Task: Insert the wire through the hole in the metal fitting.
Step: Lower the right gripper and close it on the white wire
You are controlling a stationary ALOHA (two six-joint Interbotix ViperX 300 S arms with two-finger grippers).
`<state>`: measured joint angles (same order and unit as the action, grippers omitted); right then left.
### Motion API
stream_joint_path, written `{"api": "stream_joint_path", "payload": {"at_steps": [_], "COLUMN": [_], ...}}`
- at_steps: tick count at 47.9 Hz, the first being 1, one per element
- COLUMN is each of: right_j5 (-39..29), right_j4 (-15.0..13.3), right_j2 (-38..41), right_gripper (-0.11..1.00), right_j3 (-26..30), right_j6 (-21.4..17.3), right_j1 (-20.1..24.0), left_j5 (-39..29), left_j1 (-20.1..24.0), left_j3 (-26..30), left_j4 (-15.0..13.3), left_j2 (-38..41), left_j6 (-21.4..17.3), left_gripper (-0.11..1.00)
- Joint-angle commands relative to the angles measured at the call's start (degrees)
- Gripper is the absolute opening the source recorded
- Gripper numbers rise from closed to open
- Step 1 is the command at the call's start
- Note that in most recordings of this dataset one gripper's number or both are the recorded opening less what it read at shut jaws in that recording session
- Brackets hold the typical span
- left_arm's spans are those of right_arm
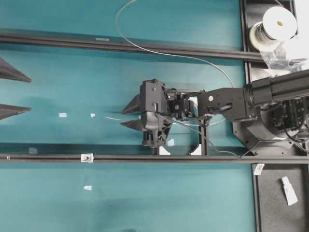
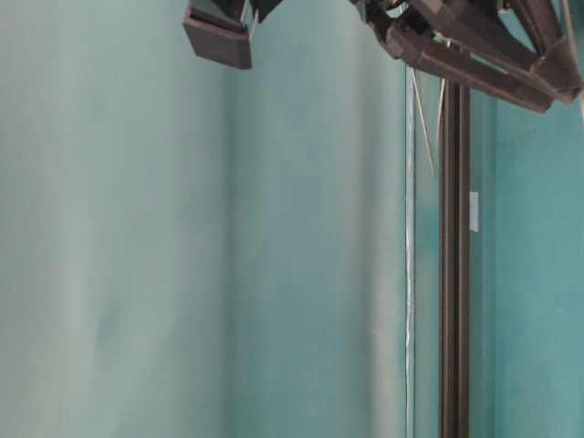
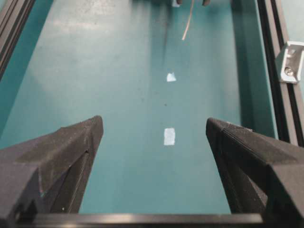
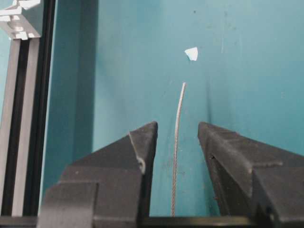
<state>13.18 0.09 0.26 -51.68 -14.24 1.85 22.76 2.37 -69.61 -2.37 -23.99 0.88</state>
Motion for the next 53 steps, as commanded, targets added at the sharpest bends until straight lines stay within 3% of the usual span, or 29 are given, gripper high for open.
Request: {"api": "stream_joint_path", "payload": {"at_steps": [1, 41, 46, 53], "right_j5": [0.35, 5.98, 5.36, 3.34], "right_j4": [0.00, 0.00, 0.00, 0.00], "right_j2": [0.00, 1.85, 1.76, 1.76], "right_gripper": [0.48, 0.47, 0.41, 0.22], "right_j3": [0.70, -1.41, -1.58, -1.14], "right_j6": [-0.18, -0.88, -0.88, -0.79], "right_j1": [0.18, 0.26, 0.35, 0.35], "left_j5": [0.44, 0.44, 0.44, 0.53], "left_j1": [-0.09, -0.09, -0.09, -0.09], "left_j3": [0.53, 0.53, 0.53, 0.53], "left_j4": [-0.09, -0.09, -0.09, -0.09], "left_j2": [-0.18, -0.18, -0.18, -0.26], "left_j6": [0.09, 0.18, 0.18, 0.18], "left_gripper": [0.81, 0.81, 0.81, 0.81]}}
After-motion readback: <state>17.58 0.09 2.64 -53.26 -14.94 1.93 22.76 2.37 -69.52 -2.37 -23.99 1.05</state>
